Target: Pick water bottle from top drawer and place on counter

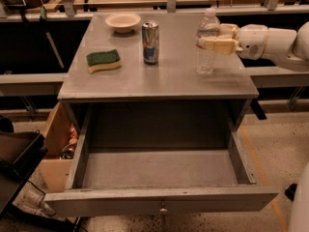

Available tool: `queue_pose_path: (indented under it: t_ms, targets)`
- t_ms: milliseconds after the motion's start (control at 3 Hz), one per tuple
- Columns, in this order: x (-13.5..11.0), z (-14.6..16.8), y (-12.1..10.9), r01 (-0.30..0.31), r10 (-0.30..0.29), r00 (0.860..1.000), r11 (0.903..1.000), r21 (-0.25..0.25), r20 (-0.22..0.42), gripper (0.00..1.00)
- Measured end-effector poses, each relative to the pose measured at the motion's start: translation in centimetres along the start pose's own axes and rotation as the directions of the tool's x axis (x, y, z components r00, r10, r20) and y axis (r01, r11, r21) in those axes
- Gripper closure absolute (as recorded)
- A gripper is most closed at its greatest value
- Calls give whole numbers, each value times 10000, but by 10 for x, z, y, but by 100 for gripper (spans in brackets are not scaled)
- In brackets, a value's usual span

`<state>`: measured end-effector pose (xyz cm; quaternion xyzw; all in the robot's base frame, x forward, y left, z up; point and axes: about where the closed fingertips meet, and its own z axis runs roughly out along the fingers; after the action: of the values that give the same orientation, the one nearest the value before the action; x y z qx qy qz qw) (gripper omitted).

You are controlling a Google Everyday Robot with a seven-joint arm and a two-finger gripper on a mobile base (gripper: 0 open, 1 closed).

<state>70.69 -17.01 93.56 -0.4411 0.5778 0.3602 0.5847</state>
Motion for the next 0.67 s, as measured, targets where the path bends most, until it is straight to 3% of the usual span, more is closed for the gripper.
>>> queue_pose_path:
  t_ms: [333,667]
  targets:
    - [0,0,0,0,0,10000,10000,-2,0,12]
    - [0,3,1,-5,5,10000,10000,-48,11,0]
